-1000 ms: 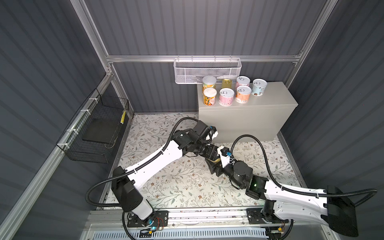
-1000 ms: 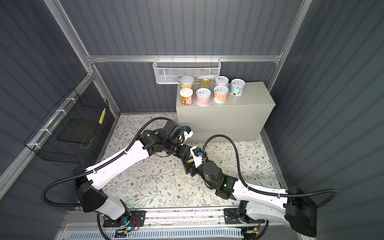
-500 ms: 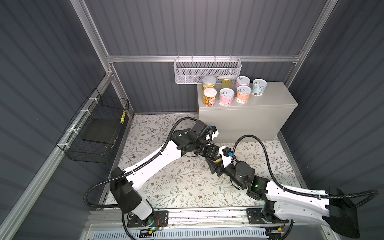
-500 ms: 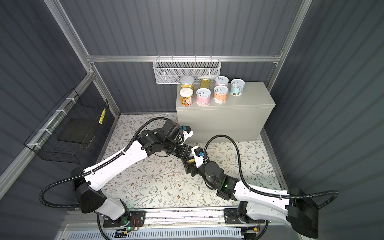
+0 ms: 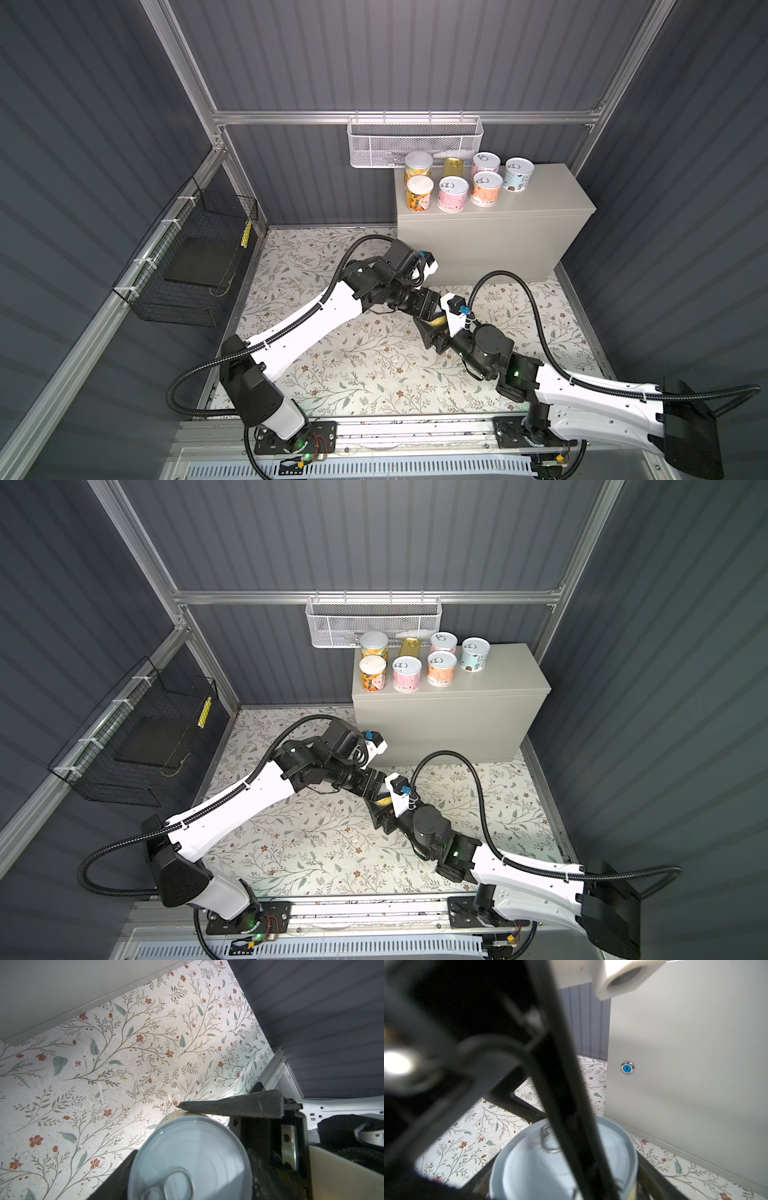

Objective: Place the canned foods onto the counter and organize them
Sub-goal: 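Close the right gripper around the yellow can held by the left gripper, then open the left gripper and withdraw it while the right gripper holds the yellow can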

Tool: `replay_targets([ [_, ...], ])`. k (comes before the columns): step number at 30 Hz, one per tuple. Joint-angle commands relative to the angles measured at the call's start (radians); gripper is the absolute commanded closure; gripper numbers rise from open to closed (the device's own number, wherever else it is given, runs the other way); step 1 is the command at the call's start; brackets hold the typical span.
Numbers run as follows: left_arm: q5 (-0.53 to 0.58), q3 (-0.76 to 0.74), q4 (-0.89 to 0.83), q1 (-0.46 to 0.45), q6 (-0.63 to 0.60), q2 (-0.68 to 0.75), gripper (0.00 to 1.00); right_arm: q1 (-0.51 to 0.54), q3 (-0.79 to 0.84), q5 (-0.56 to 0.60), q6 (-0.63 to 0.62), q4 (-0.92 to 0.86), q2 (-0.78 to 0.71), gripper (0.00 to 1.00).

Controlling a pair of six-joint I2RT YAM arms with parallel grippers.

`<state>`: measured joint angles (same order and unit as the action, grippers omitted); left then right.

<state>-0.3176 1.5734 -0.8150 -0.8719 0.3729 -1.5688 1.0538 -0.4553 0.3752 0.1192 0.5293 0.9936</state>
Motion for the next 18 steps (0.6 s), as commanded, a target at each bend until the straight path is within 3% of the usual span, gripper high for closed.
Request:
replay_targets([
  [1,-0.058,0.046,0.043,0.007,0.012,0.039,0.5,-0.001,0.017,0.035,-0.011,0.015,-0.009,0.18],
  [15,-0.068,0.015,0.05,0.029,0.015,0.051,0.5,0.0,0.012,0.056,-0.012,0.058,-0.02,0.32],
  [17,-0.066,0.004,0.056,0.032,0.018,0.056,0.46,0.0,0.015,0.066,-0.011,0.058,-0.031,0.33],
  [18,-0.062,-0.003,0.06,0.035,0.019,0.059,0.39,0.0,0.017,0.072,-0.009,0.061,-0.037,0.33],
])
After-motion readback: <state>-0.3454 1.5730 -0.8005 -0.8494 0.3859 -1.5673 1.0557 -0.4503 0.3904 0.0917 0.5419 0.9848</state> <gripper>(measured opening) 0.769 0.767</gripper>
